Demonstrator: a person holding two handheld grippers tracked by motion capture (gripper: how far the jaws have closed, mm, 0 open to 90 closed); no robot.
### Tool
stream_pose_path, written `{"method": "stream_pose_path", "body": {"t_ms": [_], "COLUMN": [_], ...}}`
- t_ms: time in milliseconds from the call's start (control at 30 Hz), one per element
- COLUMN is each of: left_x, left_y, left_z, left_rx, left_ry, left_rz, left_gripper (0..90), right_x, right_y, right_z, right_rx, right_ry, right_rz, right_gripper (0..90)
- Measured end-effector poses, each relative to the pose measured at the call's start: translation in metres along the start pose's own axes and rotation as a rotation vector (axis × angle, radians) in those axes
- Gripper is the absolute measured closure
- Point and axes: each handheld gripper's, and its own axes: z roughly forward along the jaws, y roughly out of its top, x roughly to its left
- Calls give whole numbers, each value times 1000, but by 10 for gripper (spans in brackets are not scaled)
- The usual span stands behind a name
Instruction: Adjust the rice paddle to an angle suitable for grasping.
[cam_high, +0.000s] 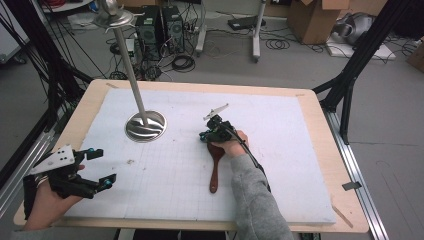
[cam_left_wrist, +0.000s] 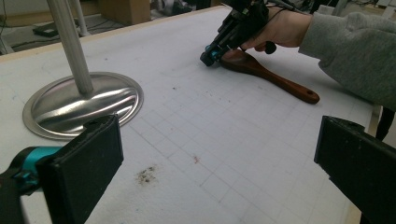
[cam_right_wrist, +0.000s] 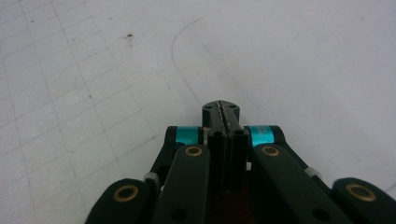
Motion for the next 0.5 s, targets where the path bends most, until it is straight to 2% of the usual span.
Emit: {"method": "stream_pose_path", "body": {"t_ms": [233, 400, 500], "left_x": [1, 1, -1], "left_y": [-2, 0, 3], "left_z": [-2, -4, -4], "left_rx": [9, -11, -48], "left_ry": [6, 16, -10], "left_rz": [-7, -1, 3], "left_gripper": [17, 17, 23], "right_x": [0, -3, -5], "right_y": [-3, -7, -12], "right_z": [-3, -8, -12], "right_rx": [5, 7, 0], "right_ry": [-3, -11, -11], "right_rz": [18, 18, 42], "right_gripper": [900, 900, 900]}}
